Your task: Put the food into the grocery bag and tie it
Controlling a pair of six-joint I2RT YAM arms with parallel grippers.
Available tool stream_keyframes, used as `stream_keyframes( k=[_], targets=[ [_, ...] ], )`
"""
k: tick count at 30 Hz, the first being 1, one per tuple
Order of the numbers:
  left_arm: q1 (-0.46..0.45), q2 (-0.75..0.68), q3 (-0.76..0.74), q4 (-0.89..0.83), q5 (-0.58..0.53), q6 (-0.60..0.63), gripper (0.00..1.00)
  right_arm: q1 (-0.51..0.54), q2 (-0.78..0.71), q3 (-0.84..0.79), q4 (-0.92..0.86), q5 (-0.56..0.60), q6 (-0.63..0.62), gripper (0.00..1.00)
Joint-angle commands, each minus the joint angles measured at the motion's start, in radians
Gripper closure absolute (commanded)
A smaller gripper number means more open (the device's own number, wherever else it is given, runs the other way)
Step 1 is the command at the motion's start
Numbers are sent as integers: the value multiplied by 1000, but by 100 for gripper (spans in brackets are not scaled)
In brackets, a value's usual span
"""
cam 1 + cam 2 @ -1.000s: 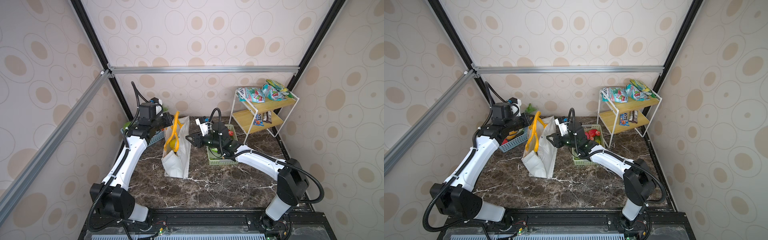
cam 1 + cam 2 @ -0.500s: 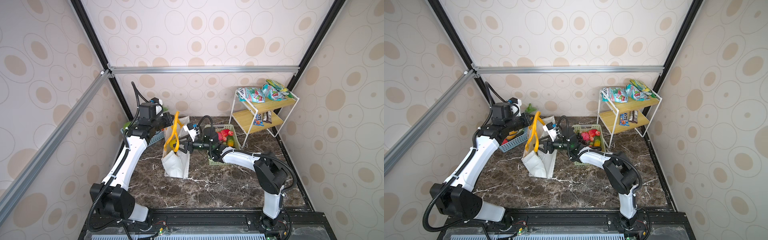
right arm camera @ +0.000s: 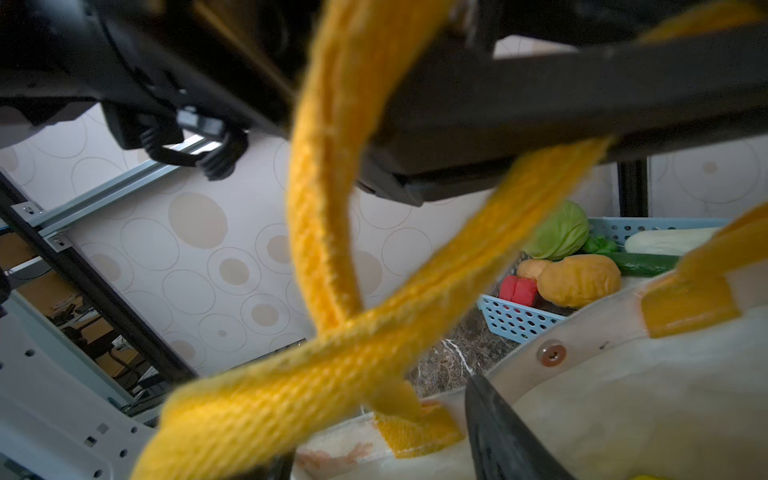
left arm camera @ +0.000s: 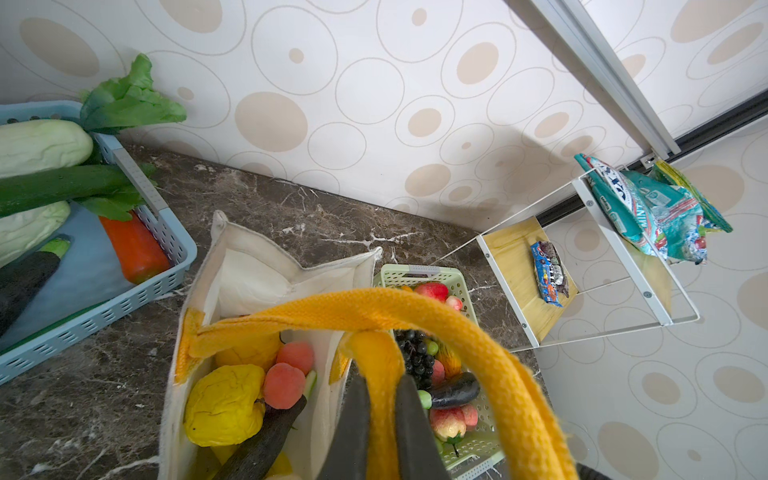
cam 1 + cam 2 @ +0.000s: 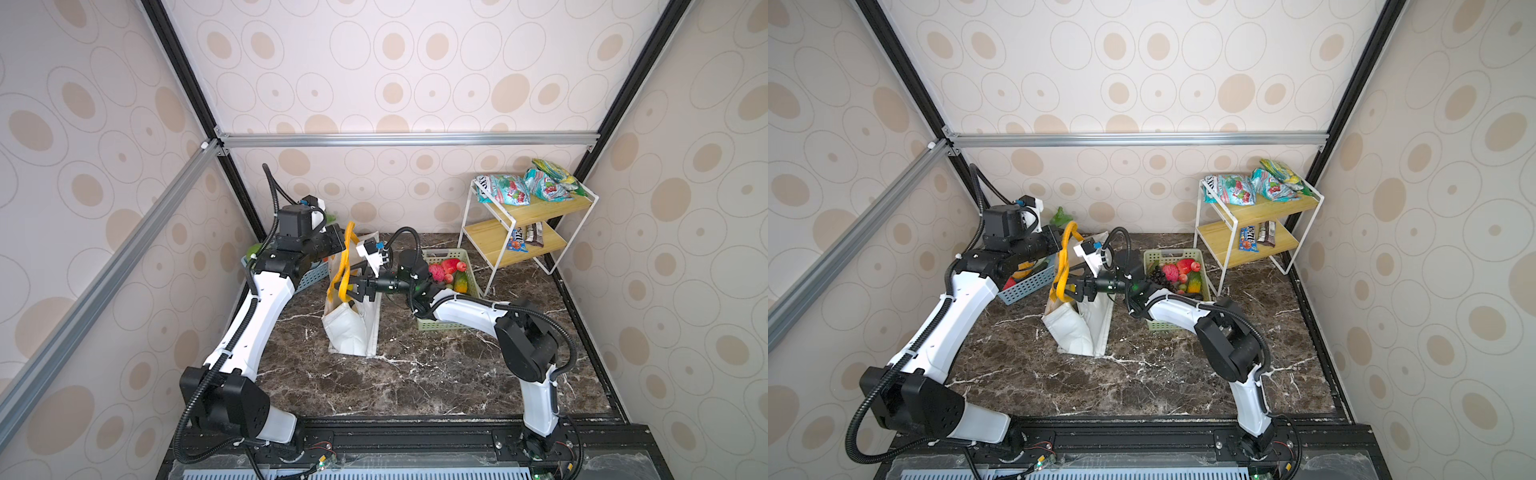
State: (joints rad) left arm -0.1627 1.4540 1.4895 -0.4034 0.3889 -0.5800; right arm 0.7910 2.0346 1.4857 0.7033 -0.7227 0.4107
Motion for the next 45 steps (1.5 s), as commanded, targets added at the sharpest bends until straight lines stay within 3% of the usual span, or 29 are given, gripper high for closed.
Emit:
stream_keyframes(
  k=[1, 7, 20, 24, 29, 45],
  targets=[
    [6, -24, 24, 29, 18, -7, 94, 7, 28, 60, 27, 39, 2, 36],
    [6, -31, 19, 27, 18, -8, 95, 6, 61, 112, 28, 49, 30, 41],
    [6, -33, 2, 41, 18, -12, 95, 7, 44, 117, 84, 50, 70, 40],
    [5, -36, -7, 44, 15, -15, 95, 7, 49, 122, 83, 57, 80, 49],
    [6, -39, -9, 43, 11, -11, 95, 6, 39, 83, 82, 82, 86, 73],
    [12, -33, -3, 33, -8, 8, 95, 1, -100, -104, -11, 293, 113, 86]
  ],
)
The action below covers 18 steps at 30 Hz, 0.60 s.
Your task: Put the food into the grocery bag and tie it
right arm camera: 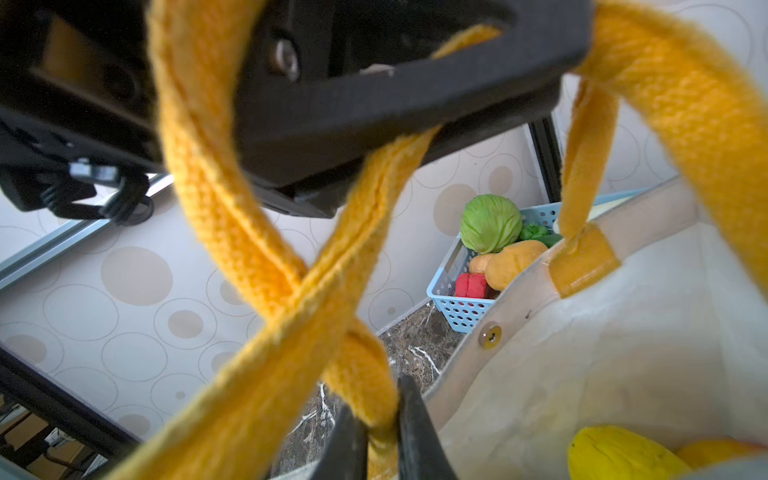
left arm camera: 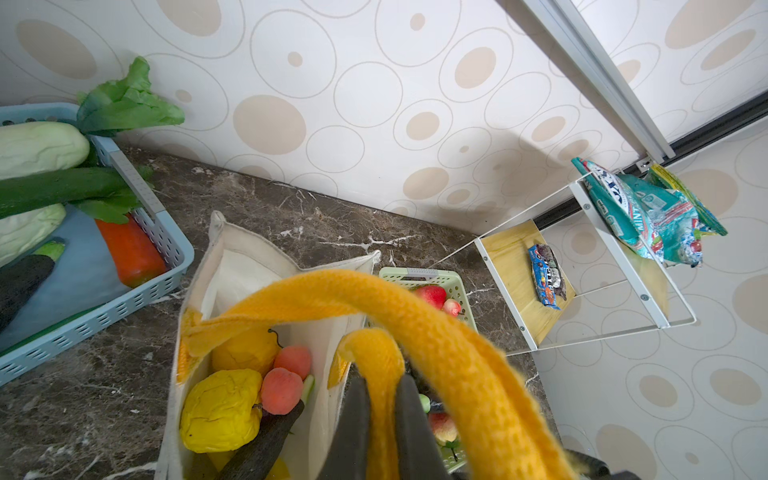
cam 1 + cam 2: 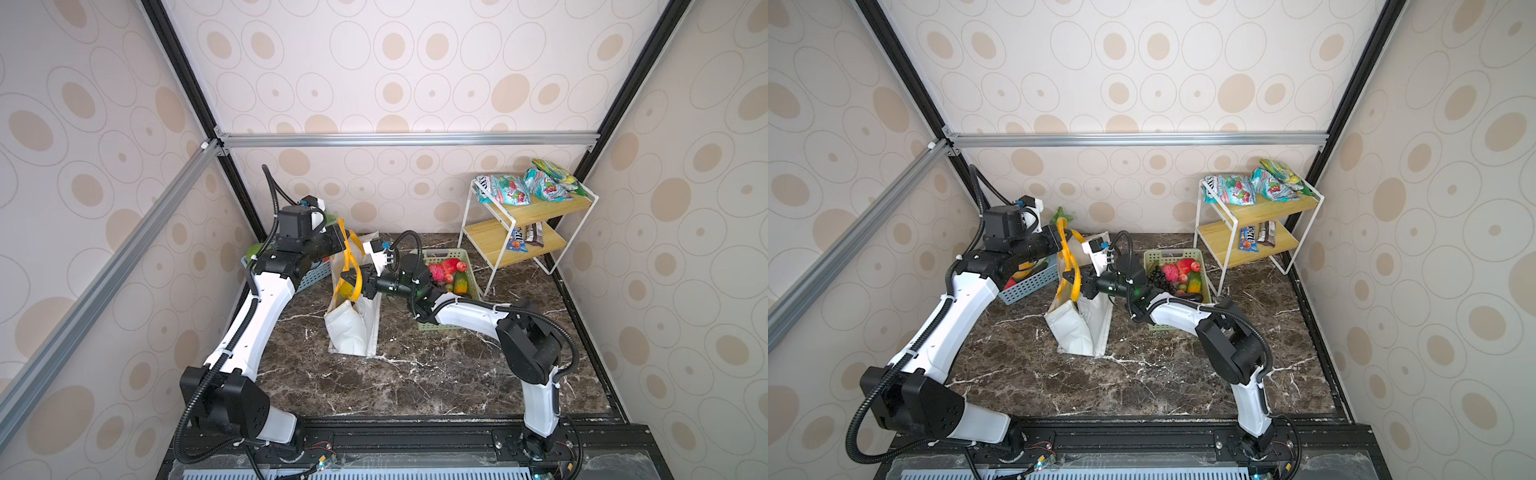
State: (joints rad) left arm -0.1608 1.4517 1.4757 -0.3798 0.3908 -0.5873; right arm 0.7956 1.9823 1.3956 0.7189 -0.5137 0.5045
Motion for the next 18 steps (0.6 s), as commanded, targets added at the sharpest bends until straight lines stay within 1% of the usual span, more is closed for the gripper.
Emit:
stream_keyframes(
  k=[1, 3, 13, 18],
  targets=[
    [12, -31, 10, 8, -10, 16, 95, -4, -56, -16, -44, 107, 25, 87],
    [16, -33, 11, 4, -13, 21, 95, -3, -74, -33, -62, 148, 36, 87],
    [40, -39, -22, -9, -12, 43, 96, -4, -169, -159, -28, 364, 76, 87],
    [48, -45, -65, -5, -12, 50, 95, -4, -186, -191, -16, 441, 84, 87]
  ],
)
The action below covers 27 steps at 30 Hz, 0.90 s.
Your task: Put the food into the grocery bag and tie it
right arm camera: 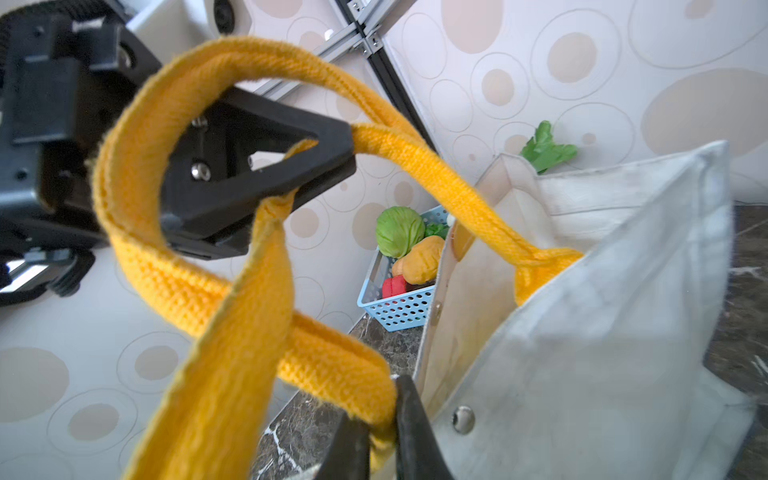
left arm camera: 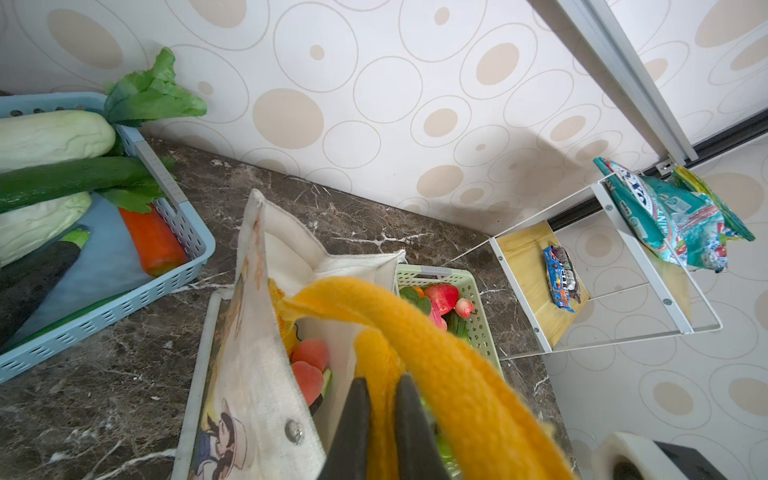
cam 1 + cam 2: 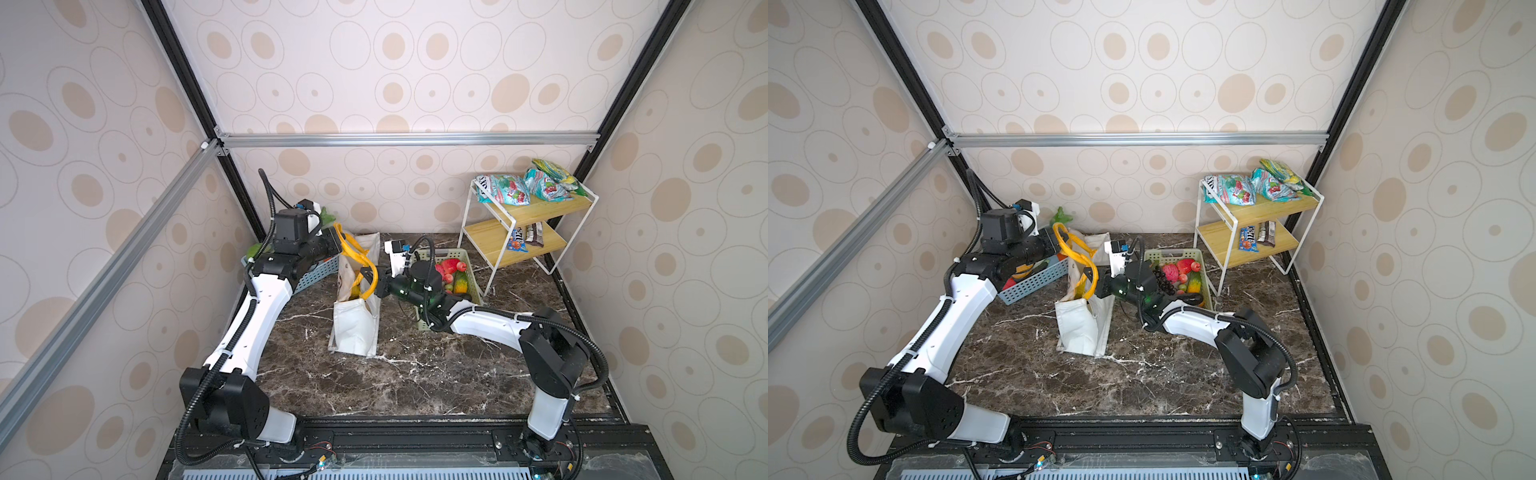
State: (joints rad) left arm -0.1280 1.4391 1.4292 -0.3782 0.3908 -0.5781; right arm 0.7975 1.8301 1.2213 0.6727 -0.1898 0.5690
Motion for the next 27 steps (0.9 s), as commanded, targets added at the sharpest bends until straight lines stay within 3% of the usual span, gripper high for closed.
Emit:
stream_keyframes(
  k=[1, 12, 27],
  targets=[
    [18, -32, -30, -5, -11, 43, 96, -7, -36, -21, 31, 130, 23, 87],
    [57, -22, -150, 32, 5, 37, 97, -6, -76, -74, 15, 260, 9, 86],
    [140, -18, -195, 52, 7, 35, 100, -12, -175, -145, -135, 451, -52, 86]
  ],
)
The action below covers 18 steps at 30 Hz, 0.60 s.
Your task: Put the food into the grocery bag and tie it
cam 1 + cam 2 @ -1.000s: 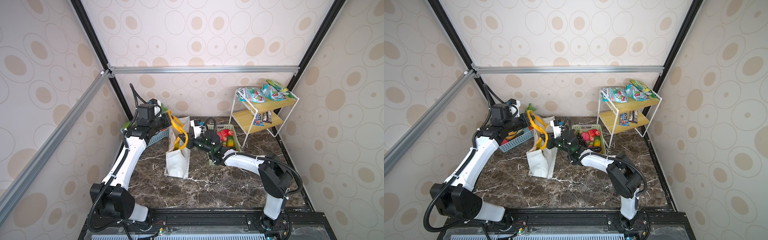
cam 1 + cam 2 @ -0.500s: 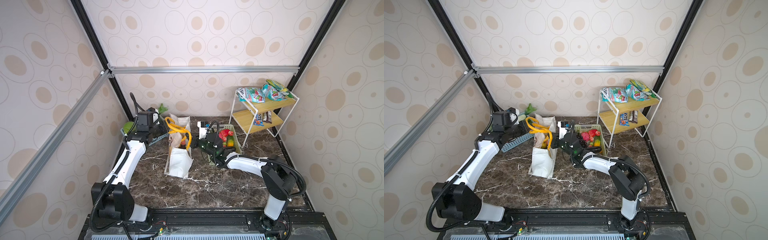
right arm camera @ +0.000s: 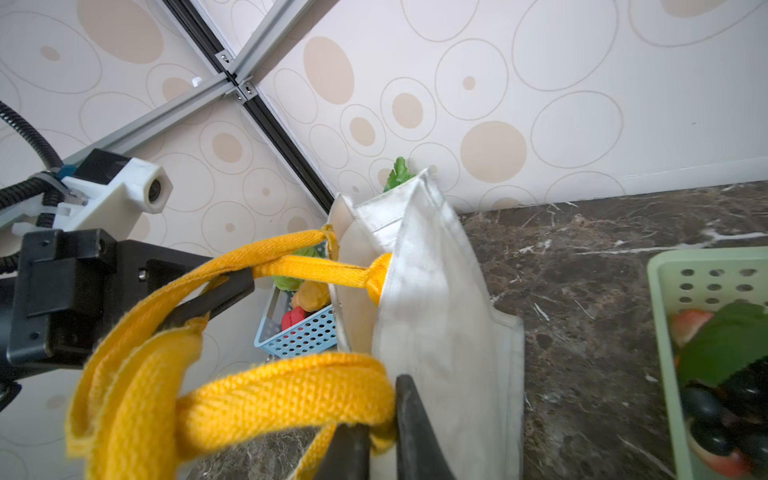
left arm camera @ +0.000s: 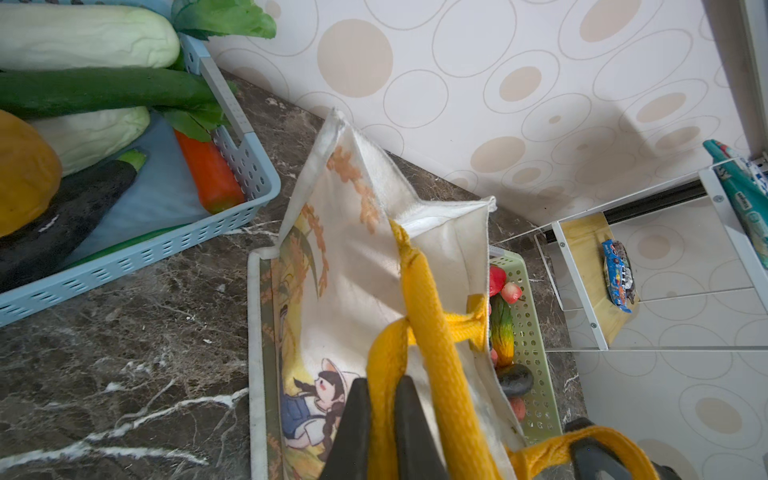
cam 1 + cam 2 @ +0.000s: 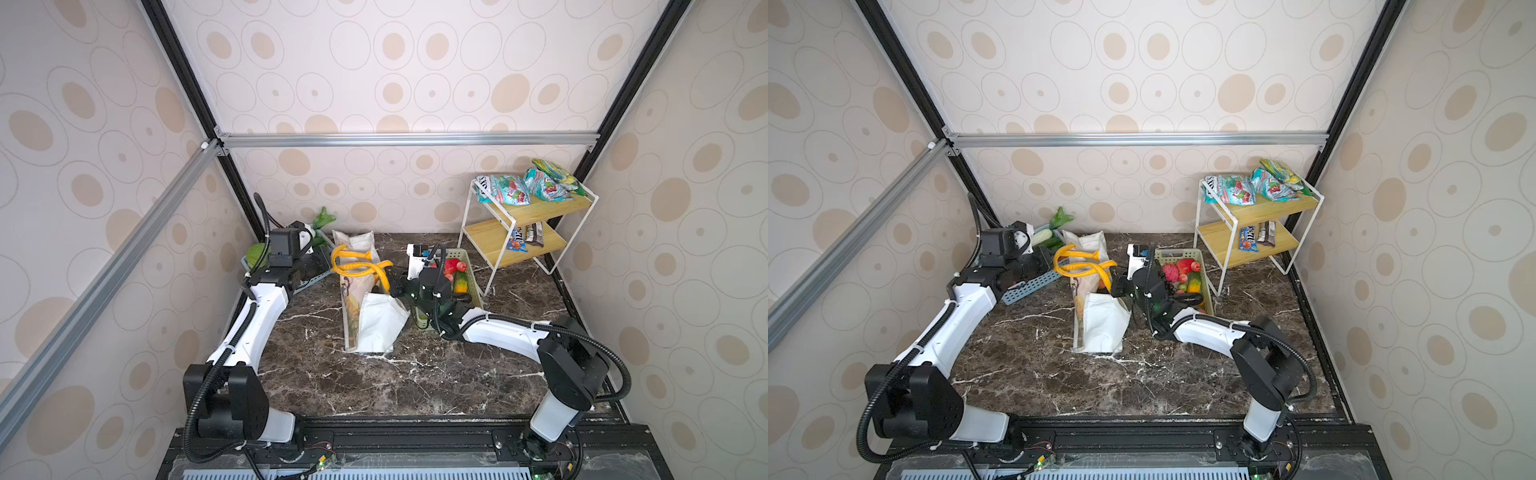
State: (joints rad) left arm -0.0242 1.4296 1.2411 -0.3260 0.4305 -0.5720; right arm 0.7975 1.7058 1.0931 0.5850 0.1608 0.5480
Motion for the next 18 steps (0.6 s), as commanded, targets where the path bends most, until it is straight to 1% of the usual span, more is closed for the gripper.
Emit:
stream_keyframes(
  k=[1, 5, 14, 18],
  targets=[
    [44, -11, -11, 4, -33, 27, 100, -13, -58, -21, -61, 107, -39, 86],
    [83, -14, -28, 16, -36, 21, 100, -30, -101, -41, -113, 127, -55, 86],
    [166, -6, -74, 47, -38, 6, 100, -58, -176, -112, -134, 167, -37, 86],
    [208, -14, -94, 64, -52, -14, 100, -69, -197, -119, -136, 139, -8, 86]
  ],
)
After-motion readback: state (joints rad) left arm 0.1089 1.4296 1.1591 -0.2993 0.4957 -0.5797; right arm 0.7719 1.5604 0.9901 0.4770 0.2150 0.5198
